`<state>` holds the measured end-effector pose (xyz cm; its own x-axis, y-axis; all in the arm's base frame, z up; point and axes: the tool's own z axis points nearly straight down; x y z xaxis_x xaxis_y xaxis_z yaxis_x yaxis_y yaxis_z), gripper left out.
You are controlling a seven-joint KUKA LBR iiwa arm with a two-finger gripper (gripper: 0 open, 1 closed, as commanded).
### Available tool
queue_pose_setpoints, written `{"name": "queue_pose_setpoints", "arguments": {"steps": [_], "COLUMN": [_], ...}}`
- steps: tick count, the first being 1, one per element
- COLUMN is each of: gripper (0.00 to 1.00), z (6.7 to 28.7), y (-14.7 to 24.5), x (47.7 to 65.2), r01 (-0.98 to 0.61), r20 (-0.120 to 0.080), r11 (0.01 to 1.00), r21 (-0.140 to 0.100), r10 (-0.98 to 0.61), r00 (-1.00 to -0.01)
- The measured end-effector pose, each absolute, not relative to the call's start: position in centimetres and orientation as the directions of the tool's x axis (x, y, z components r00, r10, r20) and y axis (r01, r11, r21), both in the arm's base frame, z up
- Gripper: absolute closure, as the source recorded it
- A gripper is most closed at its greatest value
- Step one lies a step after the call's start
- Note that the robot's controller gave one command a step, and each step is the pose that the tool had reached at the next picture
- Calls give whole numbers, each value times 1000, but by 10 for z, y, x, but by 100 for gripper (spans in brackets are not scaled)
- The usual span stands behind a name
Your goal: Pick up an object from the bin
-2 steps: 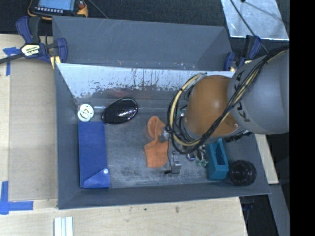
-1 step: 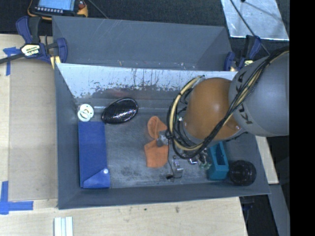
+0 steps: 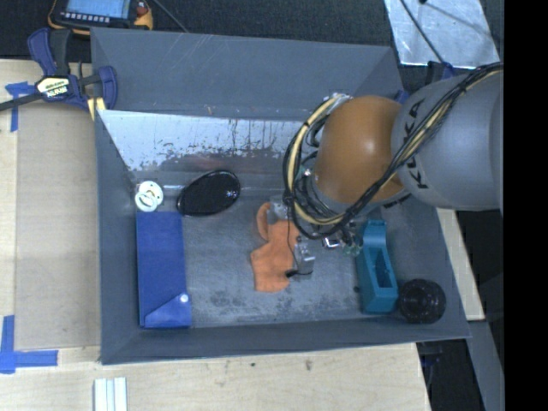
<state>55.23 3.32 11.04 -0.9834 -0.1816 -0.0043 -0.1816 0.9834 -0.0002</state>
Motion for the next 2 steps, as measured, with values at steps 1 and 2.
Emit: {"name": "queue_pose_setpoints", "arguments": {"steps": [1, 2], "gripper": [0, 100], "z": [85, 73], "y": [35, 11], "x": [566, 592], "r01": [-88, -189], "r20": [-11, -9], "r11": [996, 982], "r21": [0, -1], "r10": [-88, -189], "r00": [-996, -982]}}
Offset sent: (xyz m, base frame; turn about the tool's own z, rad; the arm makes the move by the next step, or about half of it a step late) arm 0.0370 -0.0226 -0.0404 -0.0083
